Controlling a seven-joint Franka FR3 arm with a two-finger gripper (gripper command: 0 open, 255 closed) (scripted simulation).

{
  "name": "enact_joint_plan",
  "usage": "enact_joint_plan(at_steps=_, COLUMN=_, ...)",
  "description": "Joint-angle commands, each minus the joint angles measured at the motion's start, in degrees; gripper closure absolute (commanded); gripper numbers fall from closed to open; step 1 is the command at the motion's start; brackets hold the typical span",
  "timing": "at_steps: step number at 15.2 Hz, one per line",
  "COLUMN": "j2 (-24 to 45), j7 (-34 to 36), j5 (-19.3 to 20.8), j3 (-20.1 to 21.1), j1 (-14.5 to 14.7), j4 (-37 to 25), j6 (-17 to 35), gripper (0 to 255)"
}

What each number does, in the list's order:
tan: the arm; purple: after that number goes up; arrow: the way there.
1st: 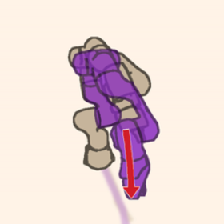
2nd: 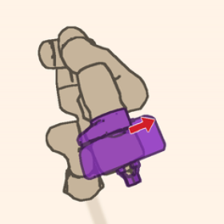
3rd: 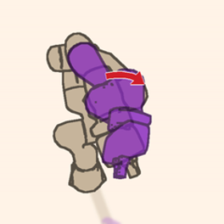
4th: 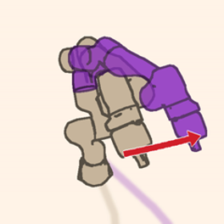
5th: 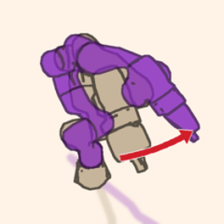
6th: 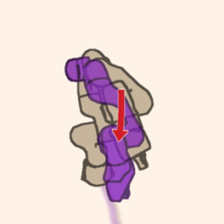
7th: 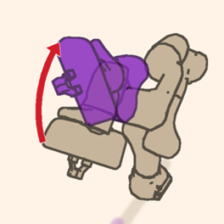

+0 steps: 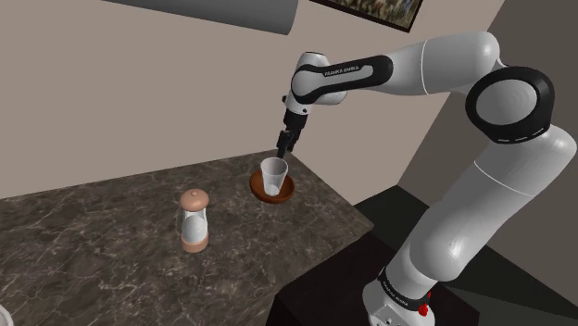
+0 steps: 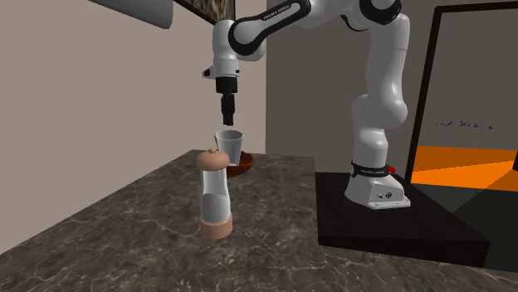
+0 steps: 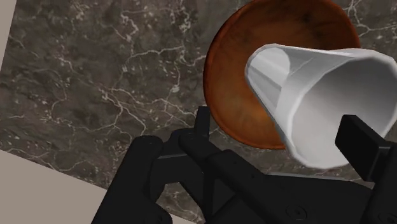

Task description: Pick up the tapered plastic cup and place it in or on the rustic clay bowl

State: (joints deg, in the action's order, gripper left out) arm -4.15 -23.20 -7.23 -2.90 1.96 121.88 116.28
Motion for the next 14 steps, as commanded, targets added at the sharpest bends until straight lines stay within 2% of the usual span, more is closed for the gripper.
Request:
enact_joint_plan(at_steps=1, j2=0.00, j7=0.00, j5=0.00, j3=0.00, j1=0.00, j4=0.00, j6=0.00, gripper=0)
enact_joint_plan(at_steps=2, j2=0.00, j7=0.00, j5=0.00, j3=0.00, j1=0.00, j4=0.00, j6=0.00, gripper=0)
enact_joint_plan(at_steps=6, j2=-1.62, j7=0.29, j5=0.52, j3=-0.37, j1=-0.36, j4=-5.55, j6=-7.20, gripper=0)
enact_joint_plan(at_steps=14, j2=-1.62, j7=0.29, j5=0.52, j3=-0.38, j1=-0.35, j4=-5.55, j6=-7.20, gripper=0)
